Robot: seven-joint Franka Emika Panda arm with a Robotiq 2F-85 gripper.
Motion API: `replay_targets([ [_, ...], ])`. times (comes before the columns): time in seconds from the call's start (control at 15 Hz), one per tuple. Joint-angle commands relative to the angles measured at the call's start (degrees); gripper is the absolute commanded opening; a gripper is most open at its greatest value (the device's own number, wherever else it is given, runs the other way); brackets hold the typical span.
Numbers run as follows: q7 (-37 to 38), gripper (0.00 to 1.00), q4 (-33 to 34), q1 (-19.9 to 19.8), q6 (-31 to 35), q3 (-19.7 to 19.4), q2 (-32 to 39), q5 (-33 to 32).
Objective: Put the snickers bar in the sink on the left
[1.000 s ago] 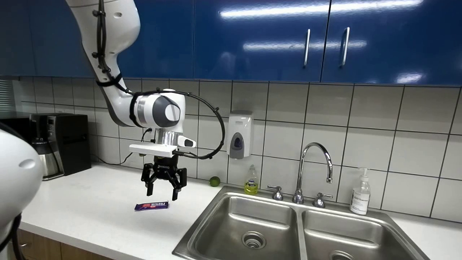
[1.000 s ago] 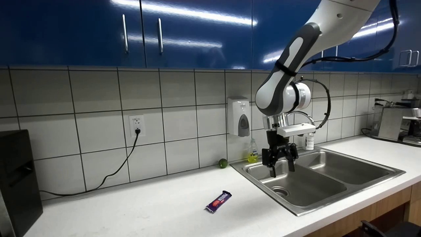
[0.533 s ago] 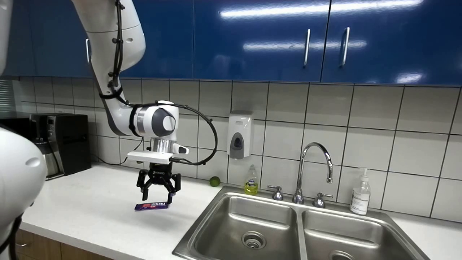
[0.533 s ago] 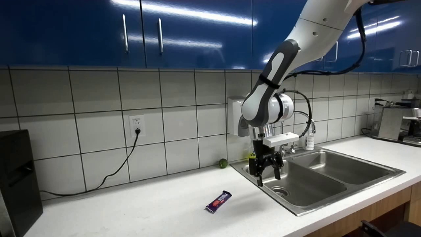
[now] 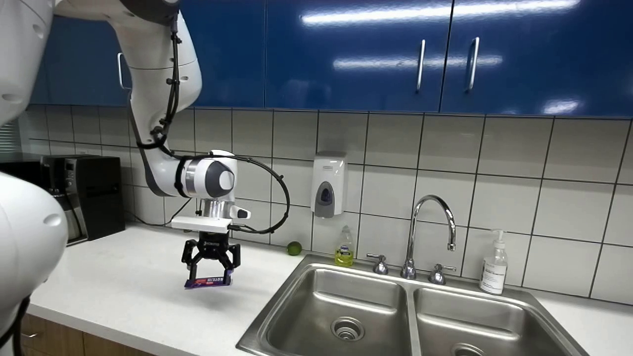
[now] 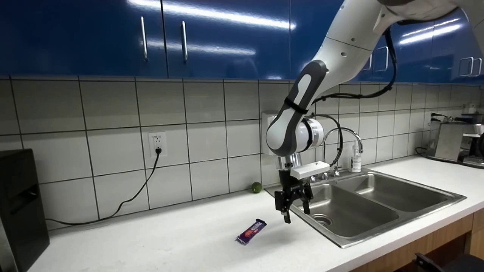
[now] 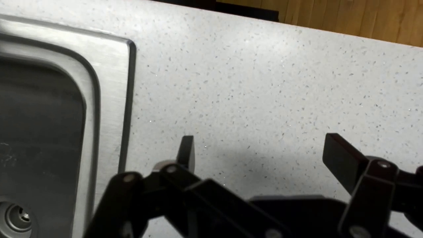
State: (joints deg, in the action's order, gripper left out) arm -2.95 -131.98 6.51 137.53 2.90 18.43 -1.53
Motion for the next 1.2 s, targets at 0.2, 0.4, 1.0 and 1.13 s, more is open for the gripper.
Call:
replay_targets([
  [0.2,0.1,1.0,1.2,-0.5,-0.1,1.3,1.2,-0.2],
  [0.4,0.1,1.0,1.3,-0.5,-0.1,1.3,1.2,-0.2],
  [1.0,1.7,1.0,3.1,0.5,4.2,-0.2,2.9,-4.2],
  [1.13,1.8,1.0,4.5,0.8,4.3,-0.2,4.2,-5.2],
])
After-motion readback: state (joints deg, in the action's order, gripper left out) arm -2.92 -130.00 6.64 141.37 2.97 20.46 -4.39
